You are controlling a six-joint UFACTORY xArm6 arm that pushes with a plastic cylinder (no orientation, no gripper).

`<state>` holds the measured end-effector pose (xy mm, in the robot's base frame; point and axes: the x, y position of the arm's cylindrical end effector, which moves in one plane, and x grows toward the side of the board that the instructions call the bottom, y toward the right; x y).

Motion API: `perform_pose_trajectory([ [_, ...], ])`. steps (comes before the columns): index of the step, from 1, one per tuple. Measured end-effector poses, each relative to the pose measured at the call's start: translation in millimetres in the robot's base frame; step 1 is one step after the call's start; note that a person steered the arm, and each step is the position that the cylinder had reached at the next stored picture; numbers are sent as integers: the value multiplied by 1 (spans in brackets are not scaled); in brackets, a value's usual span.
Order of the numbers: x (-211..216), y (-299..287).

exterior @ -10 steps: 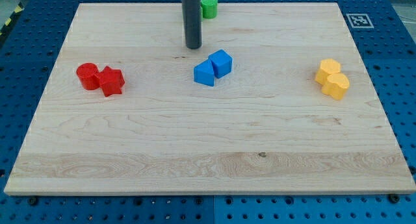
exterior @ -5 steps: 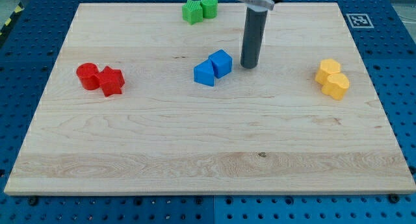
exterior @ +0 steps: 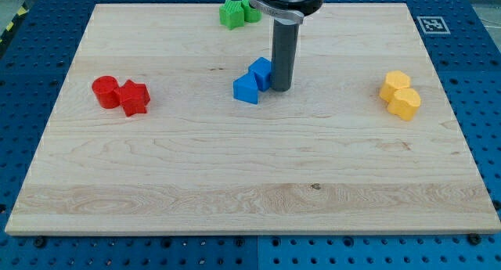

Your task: Move blue cube to the top left corner of the board

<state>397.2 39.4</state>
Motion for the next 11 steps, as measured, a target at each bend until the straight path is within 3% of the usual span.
perform_pose_trajectory([
  [6,-61,-88],
  [9,-128,-150],
  [11,-156,-151],
])
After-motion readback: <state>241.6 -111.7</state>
